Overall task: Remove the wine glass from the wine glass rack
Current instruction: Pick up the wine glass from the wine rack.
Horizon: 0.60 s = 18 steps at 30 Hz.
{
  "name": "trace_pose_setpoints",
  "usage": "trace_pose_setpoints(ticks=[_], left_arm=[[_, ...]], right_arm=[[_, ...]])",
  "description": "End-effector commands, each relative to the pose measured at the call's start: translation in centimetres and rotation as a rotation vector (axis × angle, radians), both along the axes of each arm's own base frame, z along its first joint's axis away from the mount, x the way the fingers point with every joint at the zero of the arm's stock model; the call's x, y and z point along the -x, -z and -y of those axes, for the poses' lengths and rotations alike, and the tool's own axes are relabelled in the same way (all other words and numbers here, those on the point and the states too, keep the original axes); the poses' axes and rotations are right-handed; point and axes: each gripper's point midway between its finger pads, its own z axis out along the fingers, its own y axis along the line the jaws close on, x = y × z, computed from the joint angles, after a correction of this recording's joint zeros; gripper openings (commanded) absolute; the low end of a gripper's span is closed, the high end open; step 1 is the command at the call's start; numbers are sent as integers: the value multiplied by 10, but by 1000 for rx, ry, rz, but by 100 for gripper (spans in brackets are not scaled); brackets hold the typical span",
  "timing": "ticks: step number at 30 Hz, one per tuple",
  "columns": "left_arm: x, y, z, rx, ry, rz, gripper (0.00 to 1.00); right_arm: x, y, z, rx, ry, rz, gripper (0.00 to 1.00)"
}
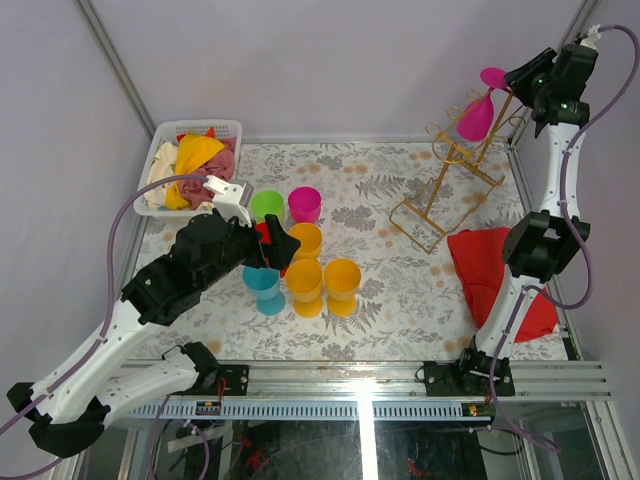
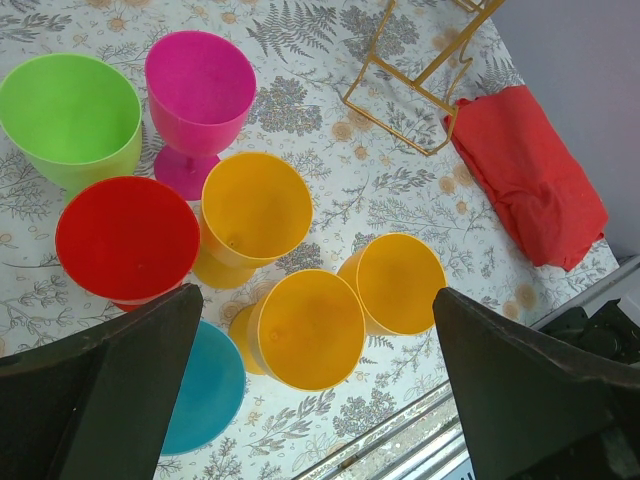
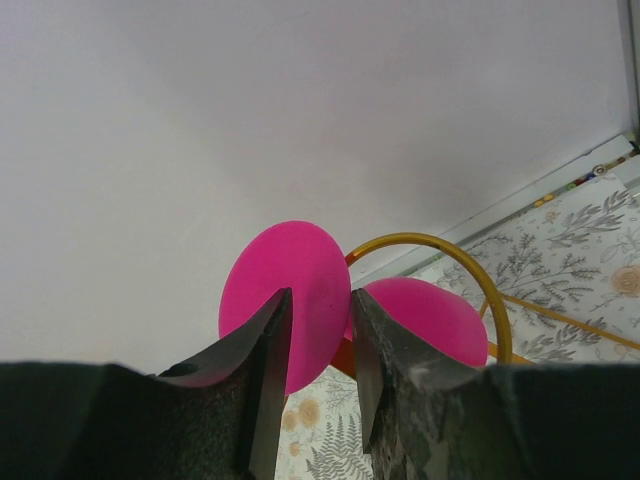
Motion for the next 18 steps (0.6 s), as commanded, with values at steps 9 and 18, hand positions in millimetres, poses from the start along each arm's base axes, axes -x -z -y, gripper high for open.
trace_pose_setpoints(ticks=[9,18], left_arm=[[0,5,-2,-20,8,-6,100],[0,4,-1,-20,9,-5,100]], right_arm=[[-5,-30,-5,-96,-39,102,35],[-7,-26,-7,-152,-39,95,31]])
